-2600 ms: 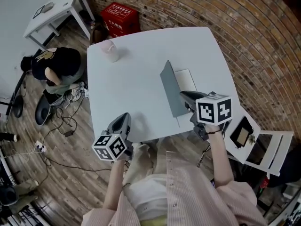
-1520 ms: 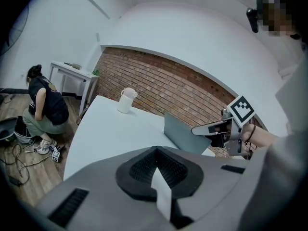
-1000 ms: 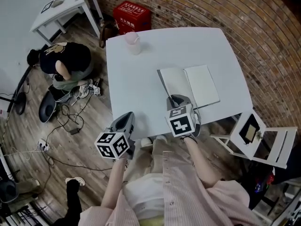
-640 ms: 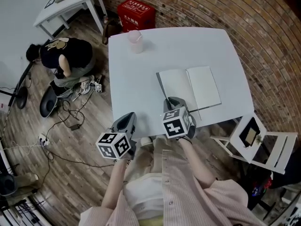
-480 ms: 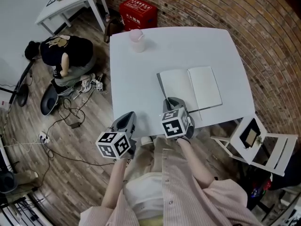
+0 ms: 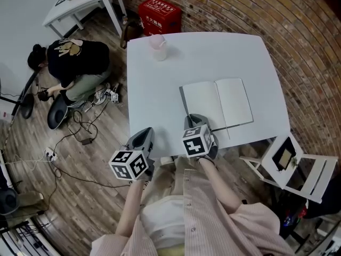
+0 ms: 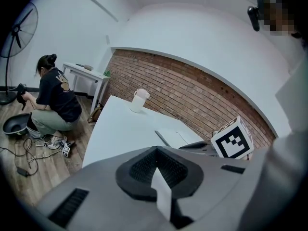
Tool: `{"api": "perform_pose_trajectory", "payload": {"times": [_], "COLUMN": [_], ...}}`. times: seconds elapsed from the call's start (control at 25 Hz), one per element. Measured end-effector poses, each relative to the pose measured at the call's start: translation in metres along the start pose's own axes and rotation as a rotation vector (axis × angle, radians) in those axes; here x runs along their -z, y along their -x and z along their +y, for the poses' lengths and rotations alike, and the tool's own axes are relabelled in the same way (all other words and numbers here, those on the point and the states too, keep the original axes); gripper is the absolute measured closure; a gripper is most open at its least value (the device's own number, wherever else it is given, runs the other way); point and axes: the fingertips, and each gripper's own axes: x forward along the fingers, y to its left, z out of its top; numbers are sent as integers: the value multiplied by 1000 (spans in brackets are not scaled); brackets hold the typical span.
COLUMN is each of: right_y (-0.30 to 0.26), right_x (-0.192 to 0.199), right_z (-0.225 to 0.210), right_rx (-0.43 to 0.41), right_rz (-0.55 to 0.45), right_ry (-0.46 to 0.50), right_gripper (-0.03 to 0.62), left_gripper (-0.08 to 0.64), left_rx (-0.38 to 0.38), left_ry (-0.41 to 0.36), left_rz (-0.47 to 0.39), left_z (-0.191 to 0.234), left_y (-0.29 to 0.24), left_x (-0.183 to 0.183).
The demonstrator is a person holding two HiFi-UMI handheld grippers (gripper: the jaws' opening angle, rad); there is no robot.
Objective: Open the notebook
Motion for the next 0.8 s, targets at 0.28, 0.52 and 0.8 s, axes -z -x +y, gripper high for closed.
{"api": "perform_pose_trajectory", "payload": {"times": [0.28,0.52,0.8], "right_y": [-3,-2,16], "right_x": [2,0,-12], "right_z": [0,2,-1], "right_rx": [-32,-135,-229], "right_rz": [1,-64,-195], "right_ry": [-49,-152,-213], "right_gripper": [560,560,561], "left_gripper": [568,568,568], "left_rx": [5,43,92], "left_ry": [-19,-68,-133], "left_rz": [9,14,-12], "left_z": [-1,-11,-26], "left_y": [-5,-12,-19], "left_x": [-2,-5,-17]}}
